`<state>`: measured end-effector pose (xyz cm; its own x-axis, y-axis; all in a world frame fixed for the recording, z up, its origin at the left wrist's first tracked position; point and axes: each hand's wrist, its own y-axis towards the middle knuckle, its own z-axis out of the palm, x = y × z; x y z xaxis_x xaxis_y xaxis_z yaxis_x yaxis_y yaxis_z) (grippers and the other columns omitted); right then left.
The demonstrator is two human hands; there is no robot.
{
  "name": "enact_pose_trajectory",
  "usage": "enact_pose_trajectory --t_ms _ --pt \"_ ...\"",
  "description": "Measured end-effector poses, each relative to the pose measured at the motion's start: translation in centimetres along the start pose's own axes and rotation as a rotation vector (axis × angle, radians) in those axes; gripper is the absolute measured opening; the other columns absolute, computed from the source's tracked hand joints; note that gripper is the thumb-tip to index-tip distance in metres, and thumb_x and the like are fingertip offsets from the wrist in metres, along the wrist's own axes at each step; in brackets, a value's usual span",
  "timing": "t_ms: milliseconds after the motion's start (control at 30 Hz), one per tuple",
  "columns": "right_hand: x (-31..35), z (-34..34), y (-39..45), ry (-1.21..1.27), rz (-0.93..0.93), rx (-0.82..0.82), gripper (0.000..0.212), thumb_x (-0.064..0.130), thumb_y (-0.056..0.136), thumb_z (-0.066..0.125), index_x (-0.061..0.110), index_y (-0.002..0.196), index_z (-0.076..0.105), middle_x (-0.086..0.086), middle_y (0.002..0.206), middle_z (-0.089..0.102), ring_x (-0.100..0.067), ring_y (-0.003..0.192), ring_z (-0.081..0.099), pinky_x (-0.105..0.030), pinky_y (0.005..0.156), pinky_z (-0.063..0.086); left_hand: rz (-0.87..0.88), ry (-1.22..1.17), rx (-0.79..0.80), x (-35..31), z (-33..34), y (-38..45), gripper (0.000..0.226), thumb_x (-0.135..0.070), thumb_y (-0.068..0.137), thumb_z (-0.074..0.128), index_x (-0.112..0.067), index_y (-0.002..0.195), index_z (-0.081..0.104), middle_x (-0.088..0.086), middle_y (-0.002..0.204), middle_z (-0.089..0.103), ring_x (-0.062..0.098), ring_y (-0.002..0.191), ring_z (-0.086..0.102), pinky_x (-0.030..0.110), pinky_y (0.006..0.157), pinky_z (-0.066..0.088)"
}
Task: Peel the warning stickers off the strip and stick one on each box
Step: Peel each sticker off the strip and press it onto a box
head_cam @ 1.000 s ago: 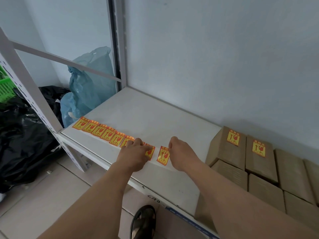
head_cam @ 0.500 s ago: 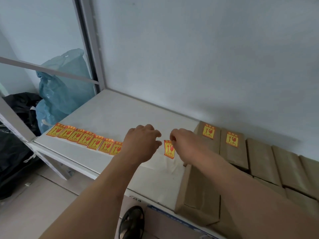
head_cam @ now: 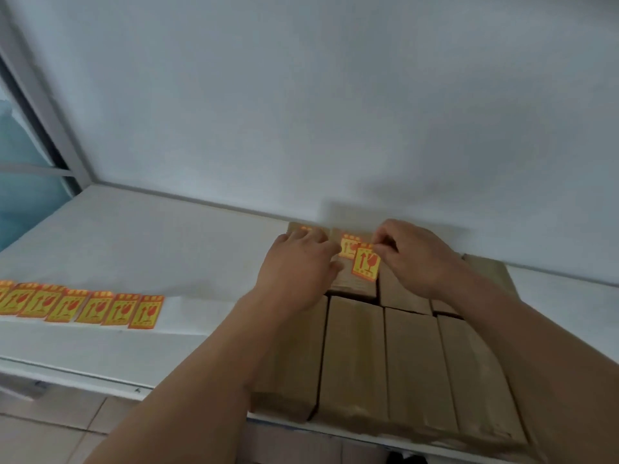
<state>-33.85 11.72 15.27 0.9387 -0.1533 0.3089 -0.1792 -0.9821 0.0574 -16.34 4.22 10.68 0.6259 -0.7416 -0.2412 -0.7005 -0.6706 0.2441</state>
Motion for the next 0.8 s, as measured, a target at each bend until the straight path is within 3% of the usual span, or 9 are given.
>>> enact_pose_trajectory --t_ms 400,667,800 --pt "-9.9 -1.2 1.4 0.188 0.203 0.042 0.007 0.026 0.099 0.048 0.022 0.099 0.054 0.008 0.091 0.058 -0.01 0.08 0.053 -0.024 0.064 0.04 0.167 -0.056 0.226 -5.8 3.9 3.1 0.038 -0.042 0.097 0.038 -0.032 0.131 0.05 -0.006 0.134 0.05 0.018 0.127 0.039 0.038 0.106 0.029" --pt "-10.7 0.5 3.0 0.242 0.183 0.131 0.007 0.027 0.097 0.052 0.021 0.099 0.055 0.008 0.092 0.059 -0.011 0.083 0.054 -0.023 0.066 0.041 0.223 -0.007 0.296 -6.4 4.7 3.1 0.04 -0.05 0.096 0.039 -0.035 0.131 0.051 -0.006 0.135 0.046 0.019 0.131 0.031 0.042 0.109 0.022" --pt "-10.5 0.7 3.6 0.247 0.171 0.161 0.016 0.031 0.092 0.06 0.019 0.102 0.056 0.003 0.095 0.061 -0.015 0.087 0.057 -0.027 0.072 0.046 0.225 -0.011 0.293 -6.4 4.7 3.1 0.04 -0.05 0.096 0.038 -0.037 0.132 0.049 -0.007 0.136 0.045 0.019 0.132 0.03 0.042 0.11 0.021"
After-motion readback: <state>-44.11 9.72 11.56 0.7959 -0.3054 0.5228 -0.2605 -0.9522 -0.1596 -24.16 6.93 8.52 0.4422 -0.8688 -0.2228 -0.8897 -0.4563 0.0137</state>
